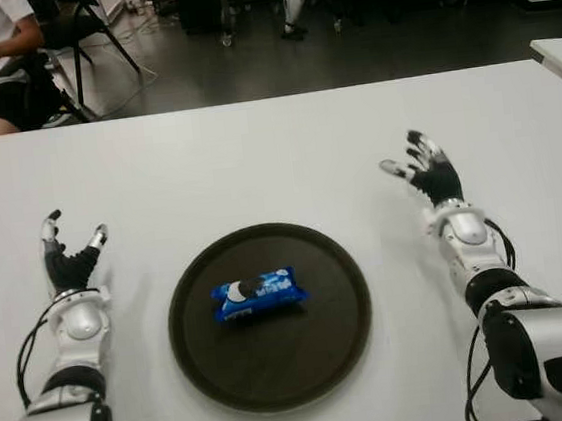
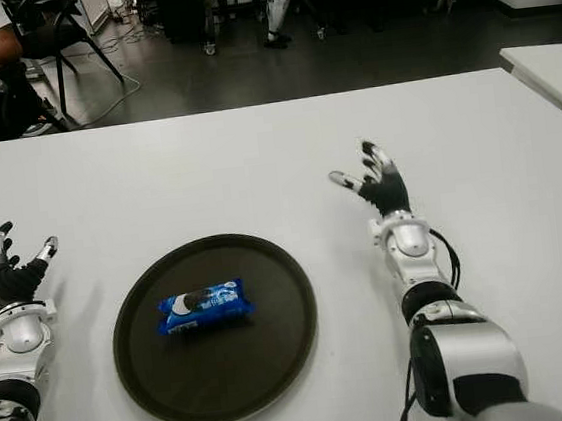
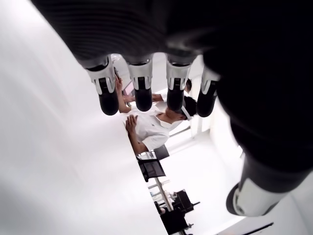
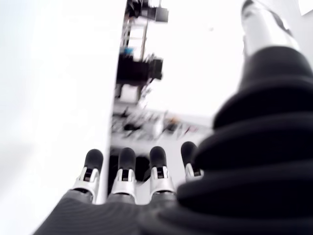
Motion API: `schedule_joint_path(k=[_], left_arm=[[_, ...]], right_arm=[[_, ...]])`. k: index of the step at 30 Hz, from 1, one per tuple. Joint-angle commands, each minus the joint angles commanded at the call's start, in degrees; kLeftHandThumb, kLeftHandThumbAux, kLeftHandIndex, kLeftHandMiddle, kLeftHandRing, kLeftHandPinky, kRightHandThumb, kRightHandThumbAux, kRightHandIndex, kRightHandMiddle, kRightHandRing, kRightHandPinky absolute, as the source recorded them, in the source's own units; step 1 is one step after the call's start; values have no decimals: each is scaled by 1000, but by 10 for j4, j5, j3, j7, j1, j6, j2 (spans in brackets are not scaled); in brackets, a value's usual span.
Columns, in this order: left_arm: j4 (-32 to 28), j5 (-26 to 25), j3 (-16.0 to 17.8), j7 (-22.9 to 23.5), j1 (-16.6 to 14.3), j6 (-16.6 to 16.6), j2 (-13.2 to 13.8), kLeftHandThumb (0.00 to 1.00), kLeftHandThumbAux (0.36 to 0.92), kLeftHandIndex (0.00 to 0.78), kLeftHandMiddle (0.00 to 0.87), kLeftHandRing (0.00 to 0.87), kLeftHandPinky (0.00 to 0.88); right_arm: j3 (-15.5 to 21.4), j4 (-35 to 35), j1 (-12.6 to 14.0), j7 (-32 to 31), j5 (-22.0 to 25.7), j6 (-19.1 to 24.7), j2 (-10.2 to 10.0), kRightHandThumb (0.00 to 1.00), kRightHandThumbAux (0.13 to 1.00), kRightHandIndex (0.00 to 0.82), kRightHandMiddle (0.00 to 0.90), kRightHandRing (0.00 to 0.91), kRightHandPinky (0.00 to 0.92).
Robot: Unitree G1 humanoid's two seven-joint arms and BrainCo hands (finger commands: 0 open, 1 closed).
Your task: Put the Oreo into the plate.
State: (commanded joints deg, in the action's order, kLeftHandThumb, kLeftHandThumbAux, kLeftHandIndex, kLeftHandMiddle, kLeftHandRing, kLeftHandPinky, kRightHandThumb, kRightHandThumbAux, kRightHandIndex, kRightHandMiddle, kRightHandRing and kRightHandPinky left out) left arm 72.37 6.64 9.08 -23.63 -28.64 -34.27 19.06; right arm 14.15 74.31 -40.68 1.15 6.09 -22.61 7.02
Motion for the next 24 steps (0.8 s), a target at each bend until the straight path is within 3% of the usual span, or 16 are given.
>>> schedule_joint_path(k=[9, 24], left_arm=[[-1, 5, -3, 3, 5, -4, 8, 0, 688, 16, 19, 0, 1], [3, -1, 4, 11, 4, 5, 7, 0, 678, 14, 15, 0, 5]], right_arm=[[43, 10, -6, 24, 25, 46, 1, 0, 763, 0, 20, 12, 20], [69, 8, -4, 21, 23, 33, -1, 0, 724, 1, 19, 3, 23]])
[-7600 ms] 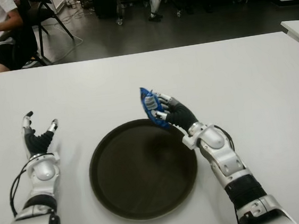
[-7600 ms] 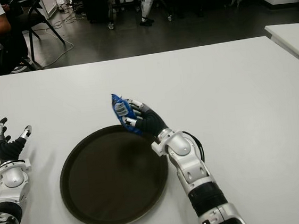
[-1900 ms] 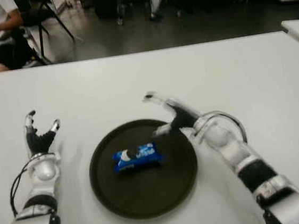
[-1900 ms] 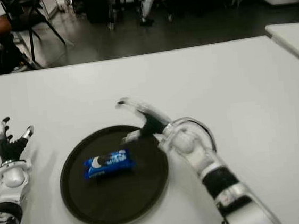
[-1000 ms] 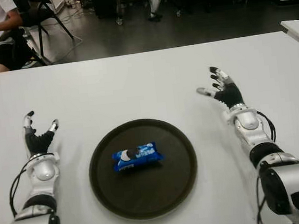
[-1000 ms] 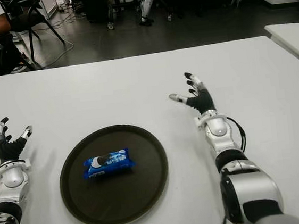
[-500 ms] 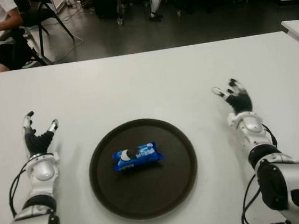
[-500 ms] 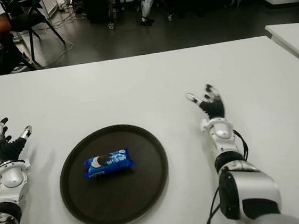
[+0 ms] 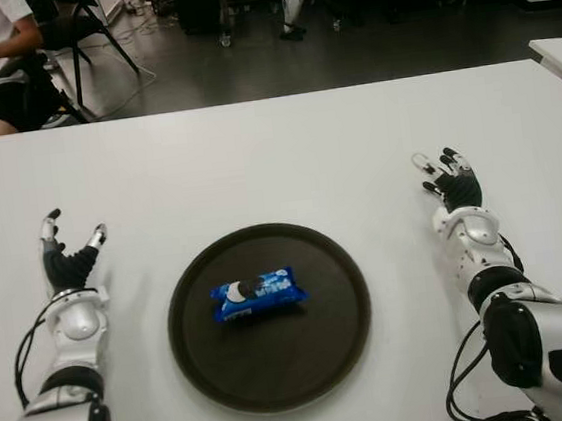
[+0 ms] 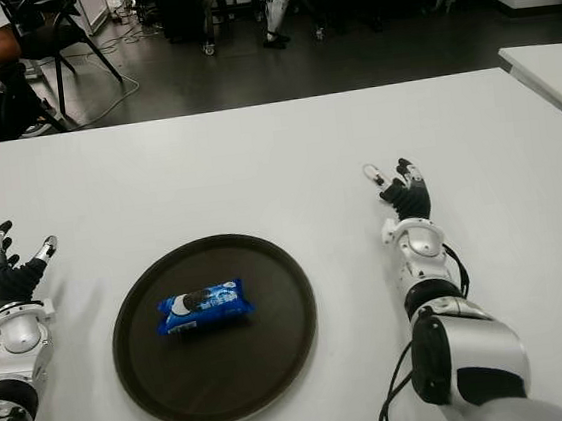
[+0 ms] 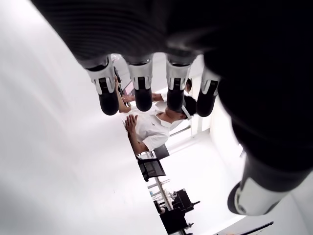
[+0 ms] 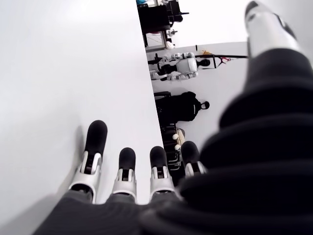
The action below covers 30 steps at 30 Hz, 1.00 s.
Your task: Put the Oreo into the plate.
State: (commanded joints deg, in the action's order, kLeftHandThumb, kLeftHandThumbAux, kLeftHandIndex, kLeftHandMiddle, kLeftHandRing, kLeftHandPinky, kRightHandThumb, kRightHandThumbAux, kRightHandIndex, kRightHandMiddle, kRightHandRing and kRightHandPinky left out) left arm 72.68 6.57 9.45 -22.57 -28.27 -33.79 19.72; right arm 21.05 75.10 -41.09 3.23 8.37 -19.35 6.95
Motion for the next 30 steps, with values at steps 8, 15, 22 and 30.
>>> schedule_joint_path(k=[8, 15, 22, 30], left_arm=[[0, 5, -6, 2, 1, -5, -2, 0, 670, 20, 18, 0, 0], [2, -3, 1, 11, 3, -11, -4, 0, 677, 25, 27, 0, 0], [3, -9, 6, 16, 3, -9, -5, 0, 692, 29, 25, 1, 2], [6, -15, 12, 21, 1, -7, -8, 0, 698, 26, 20, 0, 0]], right_arm=[[-6, 1, 4, 2, -11, 0, -1, 0, 759, 6, 22, 5, 18], [-12, 3, 5, 8, -18, 9, 0, 0, 783, 6, 18, 0, 3], [-16, 2, 7, 13, -22, 1, 0, 0, 782, 15, 27, 9, 16], [-19, 1, 8, 11, -24, -5, 2, 0, 759, 6, 22, 6, 8]])
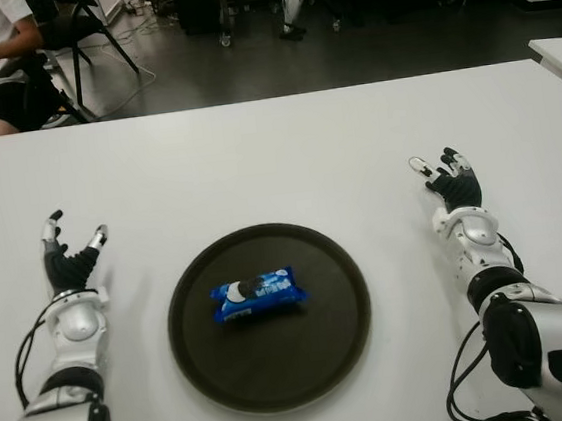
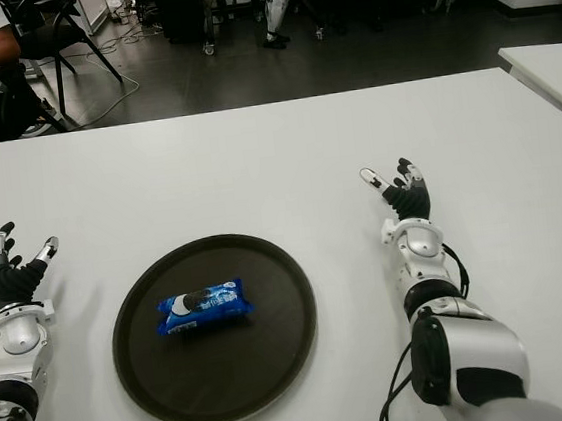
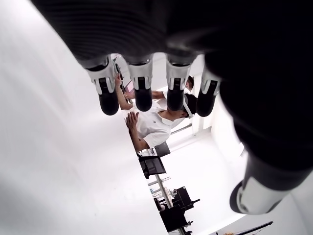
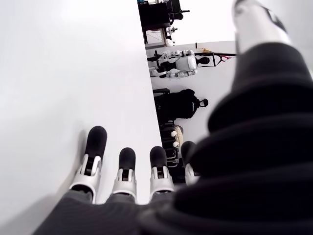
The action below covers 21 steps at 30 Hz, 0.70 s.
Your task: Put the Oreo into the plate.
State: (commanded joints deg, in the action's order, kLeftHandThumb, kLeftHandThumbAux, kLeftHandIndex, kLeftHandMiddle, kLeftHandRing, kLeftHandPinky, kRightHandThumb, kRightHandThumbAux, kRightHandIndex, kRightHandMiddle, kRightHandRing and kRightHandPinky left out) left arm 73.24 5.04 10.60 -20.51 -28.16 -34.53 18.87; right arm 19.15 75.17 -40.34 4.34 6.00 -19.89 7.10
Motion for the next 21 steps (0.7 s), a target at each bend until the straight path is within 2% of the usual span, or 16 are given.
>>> schedule_joint_path(k=[5, 14, 21], left_arm=[[1, 1, -2, 3, -1, -2, 0, 0, 698, 26, 16, 0, 0], [1, 1, -4, 14, -3, -1, 4, 0, 661, 31, 15, 0, 0], [2, -5, 2, 10, -2, 3, 3, 0, 676, 30, 24, 1, 5]], right_arm=[[3, -1, 0, 3, 3, -7, -3, 0, 771, 13, 31, 12, 23], [1, -2, -4, -4, 2, -5, -2, 0, 756, 4, 16, 1, 2], [-1, -2, -5, -4, 0, -2, -2, 0, 762, 1, 14, 0, 0]])
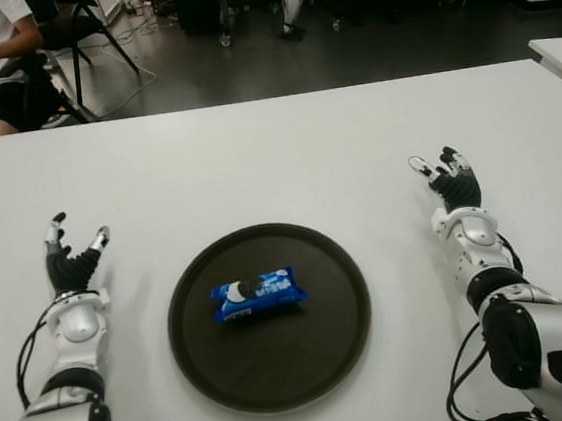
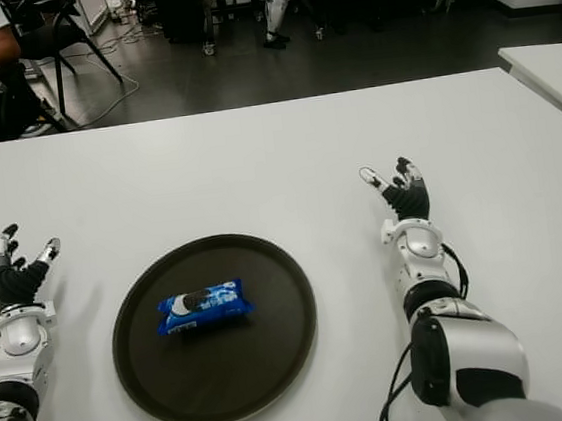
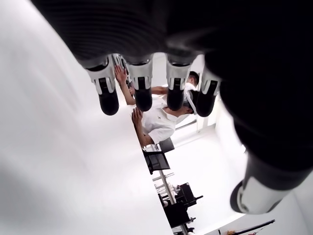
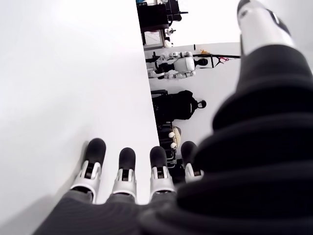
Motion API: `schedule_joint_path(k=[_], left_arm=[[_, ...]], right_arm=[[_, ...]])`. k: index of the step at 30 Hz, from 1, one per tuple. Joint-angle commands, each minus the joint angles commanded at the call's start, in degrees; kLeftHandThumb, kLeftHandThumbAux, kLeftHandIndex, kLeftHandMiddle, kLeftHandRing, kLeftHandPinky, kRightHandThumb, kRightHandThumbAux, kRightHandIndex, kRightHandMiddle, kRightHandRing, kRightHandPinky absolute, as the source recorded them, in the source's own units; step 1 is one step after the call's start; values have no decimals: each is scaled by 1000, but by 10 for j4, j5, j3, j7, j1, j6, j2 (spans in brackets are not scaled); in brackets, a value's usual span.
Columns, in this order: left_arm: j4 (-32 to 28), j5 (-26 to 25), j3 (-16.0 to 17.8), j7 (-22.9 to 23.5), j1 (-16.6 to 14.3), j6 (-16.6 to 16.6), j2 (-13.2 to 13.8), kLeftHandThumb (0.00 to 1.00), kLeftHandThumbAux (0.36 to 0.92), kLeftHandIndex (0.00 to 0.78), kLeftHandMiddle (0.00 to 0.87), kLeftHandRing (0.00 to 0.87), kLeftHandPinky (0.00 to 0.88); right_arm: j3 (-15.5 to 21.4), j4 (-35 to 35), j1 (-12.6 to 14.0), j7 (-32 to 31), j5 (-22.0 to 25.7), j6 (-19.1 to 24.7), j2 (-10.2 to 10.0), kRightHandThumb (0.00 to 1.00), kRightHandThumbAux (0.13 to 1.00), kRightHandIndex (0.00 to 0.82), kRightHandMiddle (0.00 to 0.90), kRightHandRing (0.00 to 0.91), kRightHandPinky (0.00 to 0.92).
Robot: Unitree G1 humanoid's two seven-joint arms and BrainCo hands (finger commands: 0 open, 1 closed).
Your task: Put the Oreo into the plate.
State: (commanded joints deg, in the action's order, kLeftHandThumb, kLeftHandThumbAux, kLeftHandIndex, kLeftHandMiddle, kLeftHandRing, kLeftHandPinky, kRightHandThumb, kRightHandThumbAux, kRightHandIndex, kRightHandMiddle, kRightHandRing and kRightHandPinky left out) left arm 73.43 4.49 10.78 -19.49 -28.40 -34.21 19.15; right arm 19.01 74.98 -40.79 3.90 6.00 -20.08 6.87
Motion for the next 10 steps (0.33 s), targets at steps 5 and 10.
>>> schedule_joint_path(k=[5, 10], left_arm=[[1, -2, 2, -1, -1, 3, 0, 0, 679, 26, 21, 0, 9], [0, 4, -3, -7, -1, 3, 1, 0, 680, 16, 15, 0, 2]], right_arm=[[-1, 0, -1, 4, 0, 2, -1, 0, 750, 5, 21, 0, 0], [-7, 2, -2, 12, -8, 2, 0, 0, 749, 9, 23, 2, 0]])
